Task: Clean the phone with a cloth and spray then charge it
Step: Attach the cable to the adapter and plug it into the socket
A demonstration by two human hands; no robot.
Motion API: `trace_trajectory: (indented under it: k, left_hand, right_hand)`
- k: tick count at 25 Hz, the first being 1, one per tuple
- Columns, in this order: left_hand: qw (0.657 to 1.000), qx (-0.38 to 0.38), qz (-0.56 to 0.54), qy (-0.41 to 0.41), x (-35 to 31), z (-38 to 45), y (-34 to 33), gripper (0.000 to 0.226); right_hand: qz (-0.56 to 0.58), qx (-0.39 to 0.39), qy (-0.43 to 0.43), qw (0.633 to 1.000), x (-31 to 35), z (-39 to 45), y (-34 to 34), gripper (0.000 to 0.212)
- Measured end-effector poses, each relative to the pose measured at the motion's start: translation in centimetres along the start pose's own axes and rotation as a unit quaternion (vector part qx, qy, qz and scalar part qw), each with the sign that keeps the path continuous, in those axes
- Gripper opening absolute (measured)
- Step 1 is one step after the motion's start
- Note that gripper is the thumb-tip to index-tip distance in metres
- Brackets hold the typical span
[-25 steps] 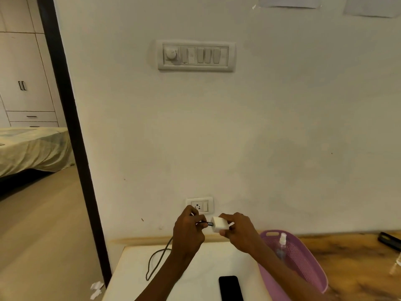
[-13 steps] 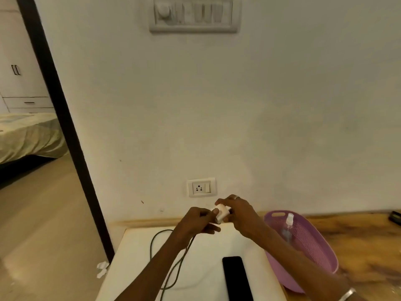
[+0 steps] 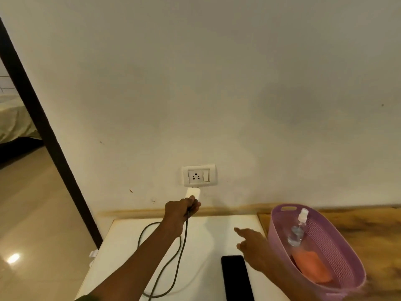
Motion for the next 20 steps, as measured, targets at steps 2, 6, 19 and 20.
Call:
trace_trajectory:
  k: [2, 6, 19, 20]
  left_hand:
    - [1.0, -0.019, -0.012, -0.009, 0.4, 1.9, -0.7, 0.021]
    - [0.999, -0.032, -0.03, -0.009, 1.2, 4.1, -2.2, 0.026]
    - [0.995, -0.072, -0.058, -0.031, 1.9, 6.2, -2.8, 0.019]
    - [0.995, -0.078, -0.05, -0.032, 1.8, 6.4, -2.8, 0.019]
  right_hand:
    - [0.002, 0.023, -0.008, 1.0, -1.0, 0.9, -1.6, 0.051]
    - [0.025, 0.042, -0.023, 0.999, -2.2, 1.9, -3.3, 0.05]
    - [0.076, 0.022, -0.032, 0.996, -3.5, 2.5, -3.8, 0.047]
    - [0.079, 0.024, -0.033, 0.996, -3.5, 2.5, -3.9, 0.047]
Point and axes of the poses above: each hand's wrist, its own z-axis towards the middle knuckle, its own y-axis out of the back of the hand, x = y × z, the point moved 1 cm from there along z, towards the middle knuckle, and after that the axes turned 12 degrees about -z, right-handed, at the moved point
